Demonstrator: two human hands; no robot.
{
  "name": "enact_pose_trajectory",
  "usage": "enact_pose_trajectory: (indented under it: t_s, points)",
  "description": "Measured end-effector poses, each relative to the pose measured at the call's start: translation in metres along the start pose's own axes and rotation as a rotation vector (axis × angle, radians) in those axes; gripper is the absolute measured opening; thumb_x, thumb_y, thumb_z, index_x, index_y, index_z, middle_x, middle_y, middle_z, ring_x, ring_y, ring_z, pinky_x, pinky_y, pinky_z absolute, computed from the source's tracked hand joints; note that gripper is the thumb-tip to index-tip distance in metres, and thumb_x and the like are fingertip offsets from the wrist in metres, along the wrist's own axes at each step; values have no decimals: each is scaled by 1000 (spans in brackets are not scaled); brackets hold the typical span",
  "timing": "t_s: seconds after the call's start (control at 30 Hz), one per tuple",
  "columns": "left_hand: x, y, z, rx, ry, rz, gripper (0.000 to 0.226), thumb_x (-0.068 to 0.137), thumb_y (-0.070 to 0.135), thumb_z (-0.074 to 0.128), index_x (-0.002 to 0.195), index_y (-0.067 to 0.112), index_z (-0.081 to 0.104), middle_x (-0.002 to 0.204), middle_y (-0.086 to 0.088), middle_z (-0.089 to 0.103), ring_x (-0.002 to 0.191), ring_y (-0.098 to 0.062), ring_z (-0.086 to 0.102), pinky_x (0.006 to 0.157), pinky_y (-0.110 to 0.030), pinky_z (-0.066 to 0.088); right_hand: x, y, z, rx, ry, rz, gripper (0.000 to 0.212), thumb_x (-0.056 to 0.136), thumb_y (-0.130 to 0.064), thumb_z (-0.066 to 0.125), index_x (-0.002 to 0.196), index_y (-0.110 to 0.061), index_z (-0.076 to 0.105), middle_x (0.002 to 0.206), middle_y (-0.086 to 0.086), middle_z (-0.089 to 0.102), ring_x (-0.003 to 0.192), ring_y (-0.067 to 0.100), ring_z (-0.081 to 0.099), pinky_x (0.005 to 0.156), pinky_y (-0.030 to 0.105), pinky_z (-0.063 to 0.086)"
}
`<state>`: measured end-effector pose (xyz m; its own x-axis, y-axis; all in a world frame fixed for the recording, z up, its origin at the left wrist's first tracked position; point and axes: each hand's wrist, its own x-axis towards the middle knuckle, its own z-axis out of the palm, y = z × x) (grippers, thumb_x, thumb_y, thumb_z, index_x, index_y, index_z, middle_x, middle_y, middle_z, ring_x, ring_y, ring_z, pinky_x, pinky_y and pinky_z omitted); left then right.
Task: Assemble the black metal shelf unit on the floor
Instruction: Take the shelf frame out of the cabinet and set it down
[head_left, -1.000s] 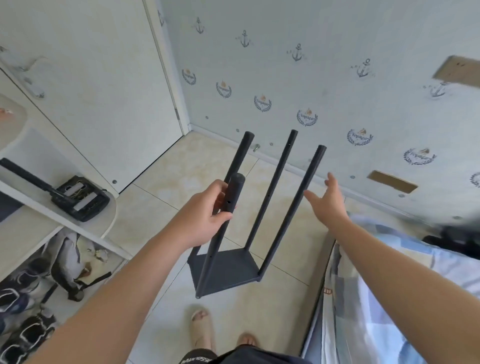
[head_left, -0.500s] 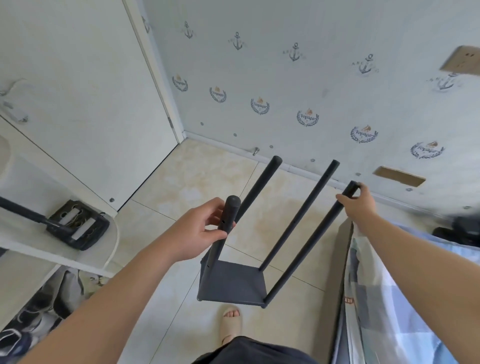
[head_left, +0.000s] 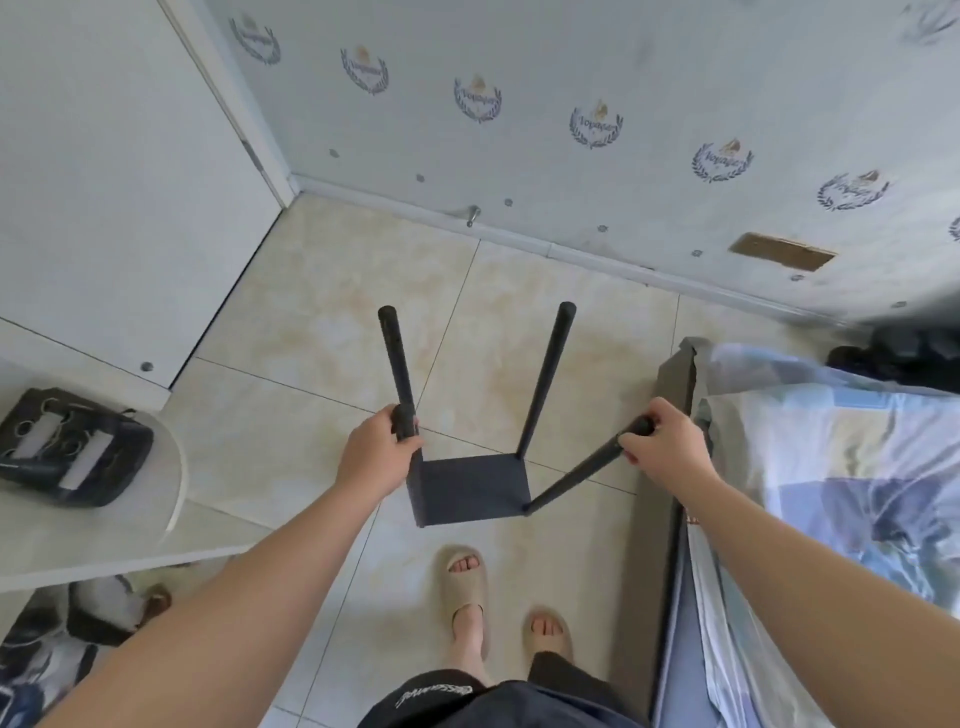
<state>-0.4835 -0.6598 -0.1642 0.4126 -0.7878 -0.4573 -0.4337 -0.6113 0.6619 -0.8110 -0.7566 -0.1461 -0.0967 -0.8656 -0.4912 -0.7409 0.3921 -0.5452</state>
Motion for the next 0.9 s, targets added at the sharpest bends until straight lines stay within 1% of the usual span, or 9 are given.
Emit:
enact_pose_trajectory:
  t_s: [0.13,0.27,0.33,0.43,0.53,0.67,0.73,0.8,0.9]
  points:
    - [31,-36,33,52,-57,-79,16,87,12,68,102,18,69,106,0,70,92,-20,59,73,-26,43,4,19,43,-79,-49,26,16,86,-16,69,82,-17,54,85,6,60,70,21,56,52,27,39]
    - [56,-52,65,111,-115,-72,23,88,5,59,98,25,66,97,4,64,86,-19,58,57,-19,39,20,40,77,-101,-18,39,17,90,-15,68,83,-16,52,89,4,56,72,17,53,52,24,36]
    - [63,-59,81,129,-136,-65,24,89,4,55,95,25,64,89,6,60,79,-16,56,54,-16,38,28,50,89,-88,9,53,17,92,-14,66,84,-16,51,89,1,53,72,15,51,52,23,35]
    - [65,-71,102,123,-161,-72,23,91,3,53,94,24,61,81,11,55,73,-11,53,55,-18,42,38,67,103,-86,25,82,12,93,-12,64,89,-12,52,90,0,51,73,13,48,52,24,35]
    - [64,-86,120,110,-187,-92,23,92,1,53,100,20,62,85,9,57,76,-13,54,57,-17,40,45,83,113,-84,29,113,10,94,-10,62,92,-10,53,91,-1,50,74,10,47,54,21,34]
    - [60,-99,138,112,-190,-100,25,91,-2,52,98,19,62,85,7,59,77,-9,53,58,-10,37,48,100,125,-69,12,133,8,95,-8,60,95,-11,53,98,3,52,76,11,47,56,21,34]
    - [58,-101,146,121,-195,-89,26,90,-4,53,97,20,60,84,7,59,75,-6,52,57,-6,36,50,107,130,-49,1,150,8,96,-8,60,98,-11,53,101,5,54,79,19,50,58,23,37]
    - [55,-100,154,136,-214,-86,27,90,-4,54,100,21,59,87,5,59,75,-8,52,55,-5,38,51,115,131,-21,-11,196,9,96,-11,61,101,-13,53,103,7,57,81,22,53,57,25,39]
    - [46,-96,165,98,-243,-135,29,93,-5,53,108,19,60,99,-3,58,74,-10,53,48,-3,41,53,122,127,23,-26,269,16,99,-17,60,115,-16,55,108,8,62,77,15,54,55,25,39]
